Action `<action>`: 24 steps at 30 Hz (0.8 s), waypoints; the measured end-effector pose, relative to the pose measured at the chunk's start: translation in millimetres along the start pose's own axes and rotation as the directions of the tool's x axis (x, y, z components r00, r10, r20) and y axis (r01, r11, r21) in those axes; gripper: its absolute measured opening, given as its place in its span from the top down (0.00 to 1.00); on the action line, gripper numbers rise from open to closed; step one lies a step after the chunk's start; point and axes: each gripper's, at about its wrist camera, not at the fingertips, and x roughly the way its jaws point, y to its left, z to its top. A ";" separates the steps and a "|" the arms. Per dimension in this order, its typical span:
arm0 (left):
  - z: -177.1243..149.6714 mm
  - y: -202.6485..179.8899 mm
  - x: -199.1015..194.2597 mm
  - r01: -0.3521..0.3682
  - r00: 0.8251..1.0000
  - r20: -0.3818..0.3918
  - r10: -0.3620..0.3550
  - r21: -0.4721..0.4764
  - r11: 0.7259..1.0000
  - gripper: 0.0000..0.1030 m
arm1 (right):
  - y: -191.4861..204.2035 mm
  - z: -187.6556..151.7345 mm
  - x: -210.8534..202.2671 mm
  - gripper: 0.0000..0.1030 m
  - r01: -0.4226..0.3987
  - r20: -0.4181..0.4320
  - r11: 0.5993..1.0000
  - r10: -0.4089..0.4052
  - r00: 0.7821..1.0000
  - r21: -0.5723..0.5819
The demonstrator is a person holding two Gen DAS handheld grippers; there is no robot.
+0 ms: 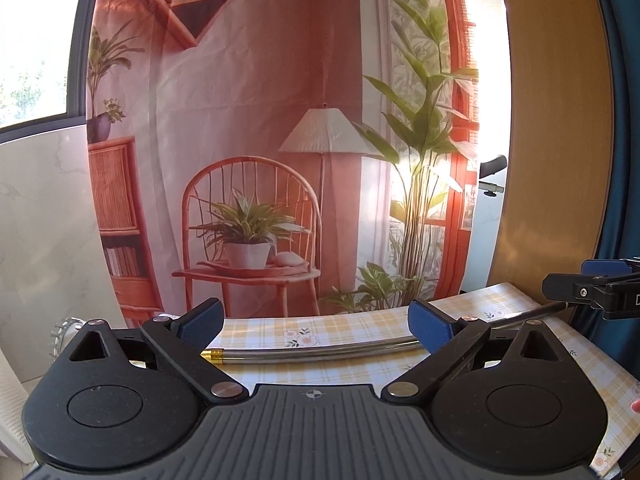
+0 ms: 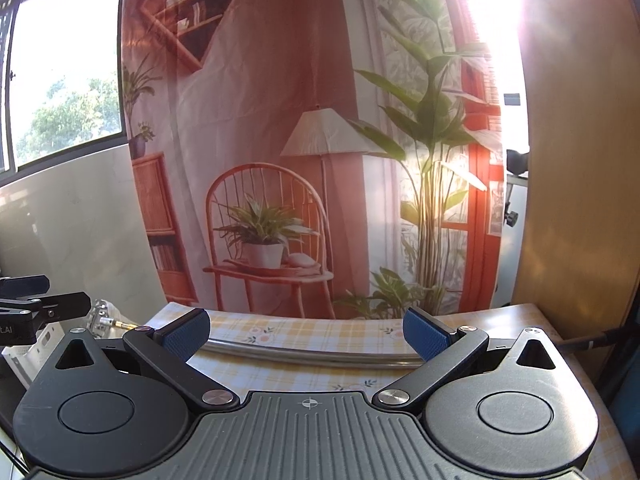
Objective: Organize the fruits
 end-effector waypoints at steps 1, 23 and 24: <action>0.2 0.9 0.1 0.000 1.000 0.000 0.000 -0.004 1.000 0.02 | -0.1 0.0 0.0 0.00 0.000 -0.001 1.000 0.000 1.000 0.001; -1.7 6.2 0.6 -0.010 1.000 -0.012 0.009 -0.017 1.000 0.00 | 1.9 -2.7 -0.5 0.00 0.000 -0.012 1.000 0.000 1.000 0.010; -2.0 6.5 0.6 -0.006 1.000 -0.012 0.006 -0.018 1.000 0.00 | 1.7 -3.6 -0.3 0.00 0.002 -0.014 1.000 -0.001 1.000 0.012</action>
